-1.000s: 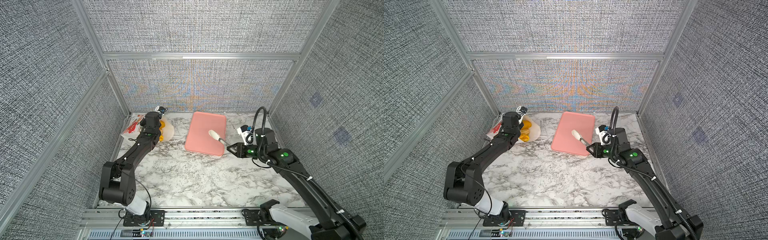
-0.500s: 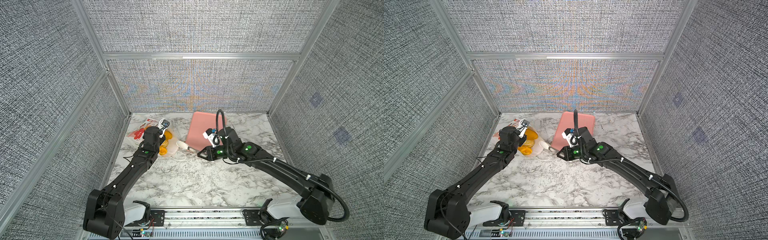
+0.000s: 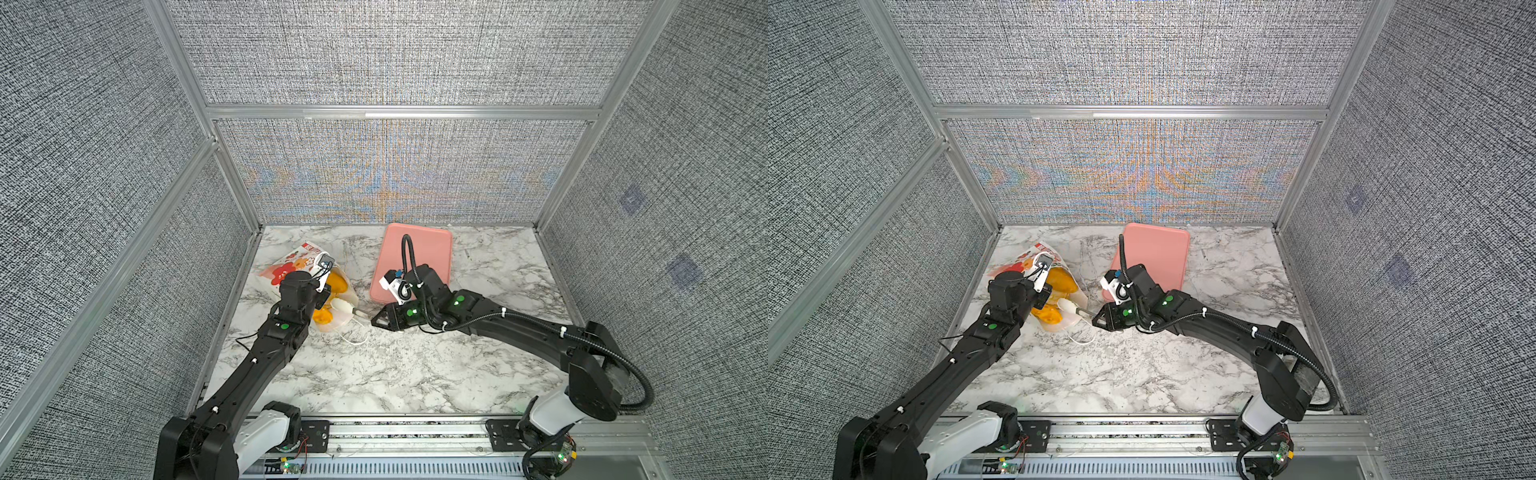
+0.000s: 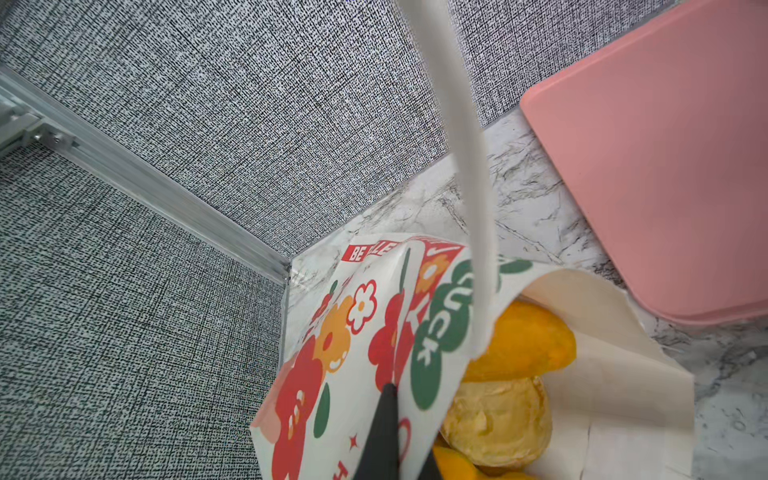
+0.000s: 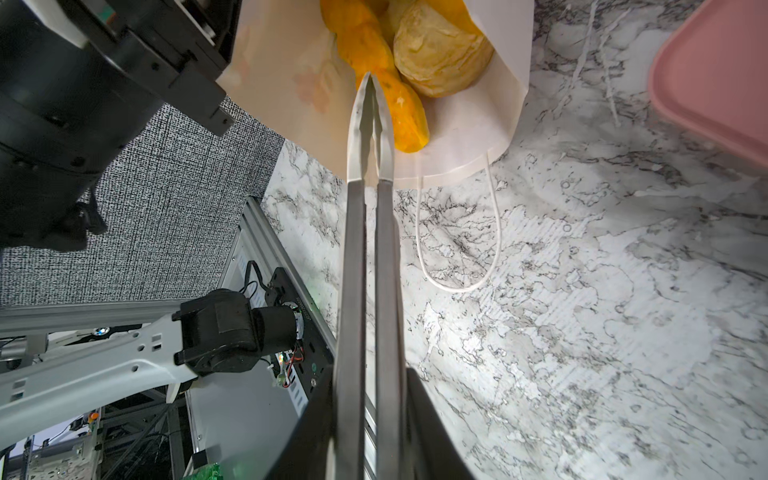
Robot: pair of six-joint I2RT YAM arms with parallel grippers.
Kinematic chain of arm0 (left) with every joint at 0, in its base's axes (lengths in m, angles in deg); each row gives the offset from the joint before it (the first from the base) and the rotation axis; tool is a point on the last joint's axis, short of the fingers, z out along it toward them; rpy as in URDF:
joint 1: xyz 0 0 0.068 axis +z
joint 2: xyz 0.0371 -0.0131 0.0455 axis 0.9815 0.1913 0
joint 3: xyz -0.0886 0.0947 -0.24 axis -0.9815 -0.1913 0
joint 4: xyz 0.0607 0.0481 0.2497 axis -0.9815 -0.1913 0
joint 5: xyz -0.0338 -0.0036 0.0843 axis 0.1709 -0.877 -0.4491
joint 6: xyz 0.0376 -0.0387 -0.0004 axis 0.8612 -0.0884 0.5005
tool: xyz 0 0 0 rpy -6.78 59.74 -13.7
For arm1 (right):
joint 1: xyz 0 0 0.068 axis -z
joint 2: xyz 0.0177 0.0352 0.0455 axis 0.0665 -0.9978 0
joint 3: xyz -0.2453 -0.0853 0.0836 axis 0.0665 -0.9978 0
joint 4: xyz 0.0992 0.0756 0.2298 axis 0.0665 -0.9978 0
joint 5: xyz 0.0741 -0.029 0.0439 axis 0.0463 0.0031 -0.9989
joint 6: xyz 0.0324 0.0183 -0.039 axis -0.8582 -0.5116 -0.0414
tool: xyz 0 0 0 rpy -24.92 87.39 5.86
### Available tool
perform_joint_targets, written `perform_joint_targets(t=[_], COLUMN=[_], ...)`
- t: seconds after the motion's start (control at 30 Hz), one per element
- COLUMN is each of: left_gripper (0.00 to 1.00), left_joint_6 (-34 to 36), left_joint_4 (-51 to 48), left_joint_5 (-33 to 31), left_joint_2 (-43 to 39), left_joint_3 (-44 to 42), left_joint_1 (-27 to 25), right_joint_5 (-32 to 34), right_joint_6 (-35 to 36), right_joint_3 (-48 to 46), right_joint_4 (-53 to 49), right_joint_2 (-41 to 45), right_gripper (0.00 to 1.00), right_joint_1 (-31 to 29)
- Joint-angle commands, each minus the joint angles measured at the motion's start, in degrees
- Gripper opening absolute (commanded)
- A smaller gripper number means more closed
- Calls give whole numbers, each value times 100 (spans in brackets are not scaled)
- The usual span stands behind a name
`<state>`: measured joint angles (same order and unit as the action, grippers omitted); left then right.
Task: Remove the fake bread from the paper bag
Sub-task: 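Insert the tongs into the bag opening and pinch a yellow bread piece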
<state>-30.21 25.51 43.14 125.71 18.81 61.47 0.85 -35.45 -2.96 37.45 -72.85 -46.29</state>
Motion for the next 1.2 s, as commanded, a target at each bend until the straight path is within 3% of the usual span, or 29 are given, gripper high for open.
perform_joint_targets(t=[0.0, 0.57, 1.17], left_gripper=[0, 0, 0], left_joint_6=[-36, -94, -44], left_joint_4=[90, -192, -543], left_joint_5=[219, 303, 442], left_joint_2=[-21, -40, -81], left_joint_3=[-9, 19, 113], left_joint_1=[1, -8, -39], right_joint_5=[36, 329, -334], right_joint_6=[65, 382, 406], right_joint_3=[19, 181, 759], right_joint_4=[182, -52, 132], right_joint_2=[-91, -648, -1444], right_gripper=[27, 35, 40], right_joint_1=[-67, -147, -61])
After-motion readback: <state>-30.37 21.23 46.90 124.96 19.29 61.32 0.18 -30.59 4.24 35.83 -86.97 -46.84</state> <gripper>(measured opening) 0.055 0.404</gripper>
